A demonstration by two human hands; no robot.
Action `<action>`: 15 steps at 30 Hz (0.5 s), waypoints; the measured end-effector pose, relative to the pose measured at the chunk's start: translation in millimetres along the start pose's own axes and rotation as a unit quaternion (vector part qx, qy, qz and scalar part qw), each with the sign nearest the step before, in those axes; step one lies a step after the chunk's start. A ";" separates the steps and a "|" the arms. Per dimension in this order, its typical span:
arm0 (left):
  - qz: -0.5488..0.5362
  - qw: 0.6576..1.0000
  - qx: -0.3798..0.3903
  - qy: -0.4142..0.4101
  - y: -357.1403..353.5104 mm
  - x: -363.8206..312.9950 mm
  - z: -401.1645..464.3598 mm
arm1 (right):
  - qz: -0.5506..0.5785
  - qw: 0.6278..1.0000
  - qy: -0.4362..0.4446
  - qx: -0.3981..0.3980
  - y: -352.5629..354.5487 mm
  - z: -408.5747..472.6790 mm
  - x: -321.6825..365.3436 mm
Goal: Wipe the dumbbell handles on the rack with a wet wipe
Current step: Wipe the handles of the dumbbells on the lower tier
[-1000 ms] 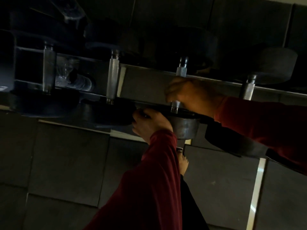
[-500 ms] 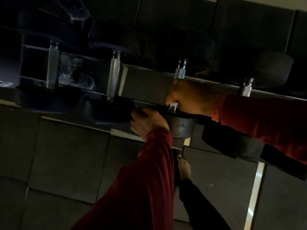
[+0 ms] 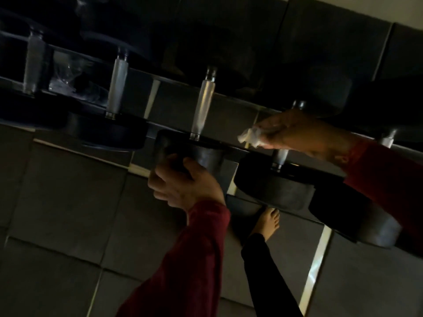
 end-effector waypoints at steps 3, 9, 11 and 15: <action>0.060 0.993 0.070 -0.072 -7.5 7.0 -54.8 | -0.188 0.980 0.036 0.057 24.1 -19.6 -9.9; -0.056 0.988 0.067 0.125 -77.0 93.1 -74.8 | -0.578 0.791 0.189 0.066 18.9 -22.5 -35.0; -0.070 0.988 0.083 0.110 -91.6 145.1 -63.3 | -0.628 0.737 0.241 0.060 17.1 -16.9 -43.1; -0.109 0.979 0.044 0.169 -81.5 42.8 -85.0 | -0.653 0.706 0.272 0.031 6.8 -8.4 -44.2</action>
Point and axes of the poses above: each hand's wrist, its own z-axis towards the middle knuckle, its own y-axis out of the back of the hand, x = y × z, the point moved 2 cm from there along z, towards the middle knuckle, and after that the axes turned 4 degrees about x, right-handed, at the moved point
